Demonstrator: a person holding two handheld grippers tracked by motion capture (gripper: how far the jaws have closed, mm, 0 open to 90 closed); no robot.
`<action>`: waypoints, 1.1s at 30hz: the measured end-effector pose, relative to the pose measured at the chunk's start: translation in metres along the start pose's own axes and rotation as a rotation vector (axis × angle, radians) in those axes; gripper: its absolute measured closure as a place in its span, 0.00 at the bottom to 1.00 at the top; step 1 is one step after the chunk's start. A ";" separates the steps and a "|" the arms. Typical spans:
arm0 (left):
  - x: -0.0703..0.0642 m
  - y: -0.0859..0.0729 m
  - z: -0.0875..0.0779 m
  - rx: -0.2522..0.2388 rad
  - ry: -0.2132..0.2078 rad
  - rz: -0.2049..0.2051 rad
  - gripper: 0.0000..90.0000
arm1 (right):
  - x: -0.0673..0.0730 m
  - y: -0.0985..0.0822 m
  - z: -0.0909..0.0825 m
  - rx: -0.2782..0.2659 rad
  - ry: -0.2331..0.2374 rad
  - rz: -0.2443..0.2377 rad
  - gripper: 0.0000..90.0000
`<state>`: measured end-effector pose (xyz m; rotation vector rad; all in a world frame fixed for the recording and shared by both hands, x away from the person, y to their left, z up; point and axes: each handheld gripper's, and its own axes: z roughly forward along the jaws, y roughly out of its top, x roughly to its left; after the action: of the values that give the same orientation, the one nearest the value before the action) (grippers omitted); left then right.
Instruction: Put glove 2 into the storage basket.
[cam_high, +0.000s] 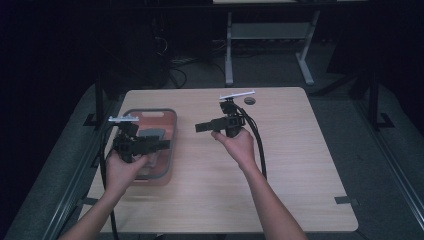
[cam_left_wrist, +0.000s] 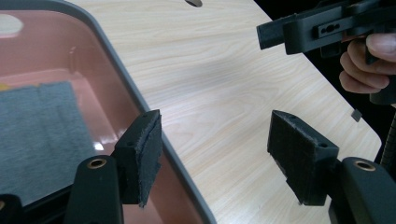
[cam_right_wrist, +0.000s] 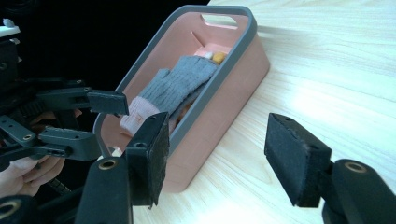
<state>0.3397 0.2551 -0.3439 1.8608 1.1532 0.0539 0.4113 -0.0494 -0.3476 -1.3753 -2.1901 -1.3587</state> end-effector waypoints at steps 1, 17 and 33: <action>-0.001 0.000 0.002 -0.002 -0.003 0.001 0.39 | -0.001 -0.001 -0.002 0.002 -0.002 0.003 0.44; -0.024 0.003 0.024 0.016 -0.056 0.025 0.38 | -0.020 -0.014 -0.035 -0.027 -0.019 0.035 0.42; -0.044 0.003 0.042 0.033 -0.067 0.068 0.33 | -0.038 -0.029 -0.062 -0.056 -0.045 0.067 0.41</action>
<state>0.3360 0.1944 -0.3485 1.9160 1.0510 0.0115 0.3921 -0.1254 -0.3531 -1.4999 -2.1284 -1.3874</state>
